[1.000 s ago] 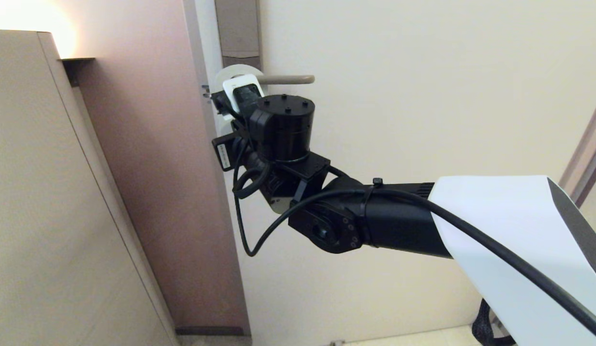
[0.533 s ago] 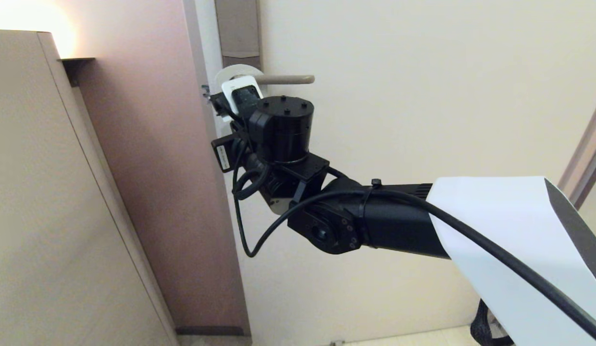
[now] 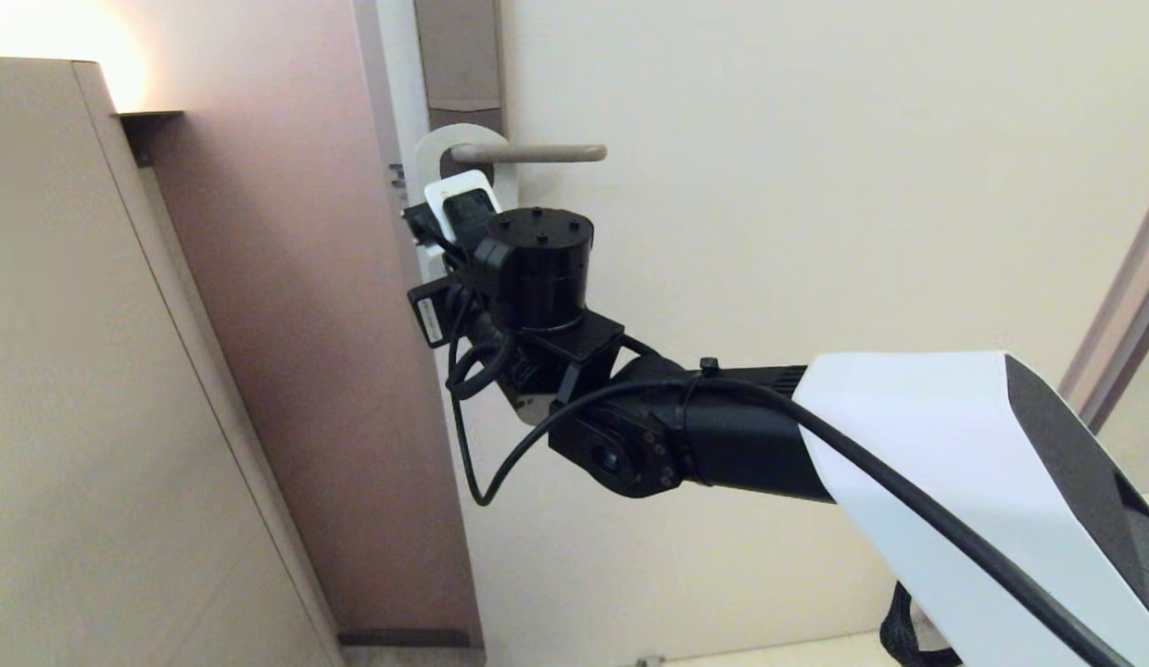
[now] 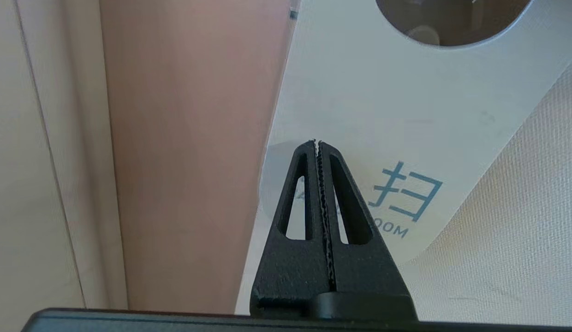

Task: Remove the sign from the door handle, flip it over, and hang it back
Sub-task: Hang the sign back with the other side facing out

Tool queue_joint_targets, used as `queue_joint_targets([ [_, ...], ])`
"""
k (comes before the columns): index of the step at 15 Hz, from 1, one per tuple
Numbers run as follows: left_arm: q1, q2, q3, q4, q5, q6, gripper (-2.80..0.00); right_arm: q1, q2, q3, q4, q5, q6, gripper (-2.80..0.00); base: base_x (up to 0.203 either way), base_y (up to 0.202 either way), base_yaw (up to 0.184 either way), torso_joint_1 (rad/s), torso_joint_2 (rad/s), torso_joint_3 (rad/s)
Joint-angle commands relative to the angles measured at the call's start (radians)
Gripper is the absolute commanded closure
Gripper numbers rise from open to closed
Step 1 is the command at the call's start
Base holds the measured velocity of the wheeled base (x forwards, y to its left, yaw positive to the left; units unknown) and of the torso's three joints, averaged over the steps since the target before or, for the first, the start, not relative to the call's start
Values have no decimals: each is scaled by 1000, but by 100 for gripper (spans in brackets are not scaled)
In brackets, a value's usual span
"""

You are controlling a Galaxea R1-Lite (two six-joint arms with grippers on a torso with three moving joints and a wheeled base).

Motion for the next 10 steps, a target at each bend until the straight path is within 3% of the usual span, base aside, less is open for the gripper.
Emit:
queue_joint_targets([
  [1, 1, 1, 0, 0, 0, 0, 0, -8, 10, 0, -4, -3, -1, 0, 0, 0, 0, 0, 0, 0],
  [10, 2, 1, 0, 0, 0, 0, 0, -74, 34, 0, -1, 74, -3, 0, 0, 0, 0, 0, 0, 0],
])
